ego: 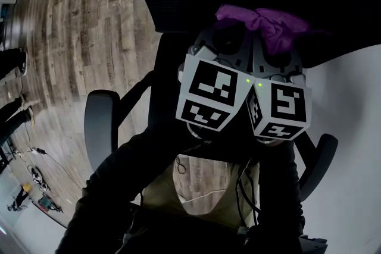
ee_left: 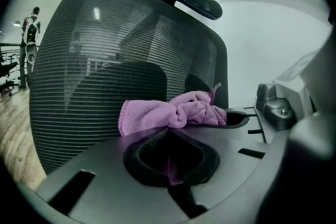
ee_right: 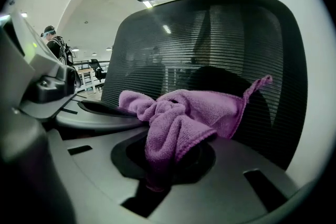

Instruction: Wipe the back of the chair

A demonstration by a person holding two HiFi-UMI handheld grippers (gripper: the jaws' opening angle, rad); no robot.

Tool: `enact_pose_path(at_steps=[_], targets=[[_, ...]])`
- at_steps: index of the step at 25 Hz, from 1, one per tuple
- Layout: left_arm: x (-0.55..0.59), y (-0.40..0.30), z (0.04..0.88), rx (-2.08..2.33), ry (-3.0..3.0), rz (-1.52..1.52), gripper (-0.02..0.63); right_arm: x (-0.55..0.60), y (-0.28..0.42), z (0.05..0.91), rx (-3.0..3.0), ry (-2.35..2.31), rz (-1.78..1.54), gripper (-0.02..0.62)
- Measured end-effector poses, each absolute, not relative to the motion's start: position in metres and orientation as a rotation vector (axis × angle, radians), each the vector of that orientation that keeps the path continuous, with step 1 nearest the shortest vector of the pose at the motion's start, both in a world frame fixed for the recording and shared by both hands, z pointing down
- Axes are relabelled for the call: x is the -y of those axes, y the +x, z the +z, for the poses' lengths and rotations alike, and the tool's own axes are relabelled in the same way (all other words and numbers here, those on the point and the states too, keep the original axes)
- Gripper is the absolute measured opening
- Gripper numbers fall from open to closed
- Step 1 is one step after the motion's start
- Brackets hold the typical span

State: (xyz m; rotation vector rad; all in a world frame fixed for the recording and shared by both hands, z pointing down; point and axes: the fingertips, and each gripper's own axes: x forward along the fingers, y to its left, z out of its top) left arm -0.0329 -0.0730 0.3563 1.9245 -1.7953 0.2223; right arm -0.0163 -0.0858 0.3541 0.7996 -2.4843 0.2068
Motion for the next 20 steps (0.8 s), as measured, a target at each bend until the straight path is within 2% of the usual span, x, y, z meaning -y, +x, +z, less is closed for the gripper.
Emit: enact_pose_path(at_steps=[20], targets=[[0.014,-0.131,0.363,1.873,1.776,0.225,-0.005,0.029,-0.117,0.357,2.514,0.616,0.191,0.061]])
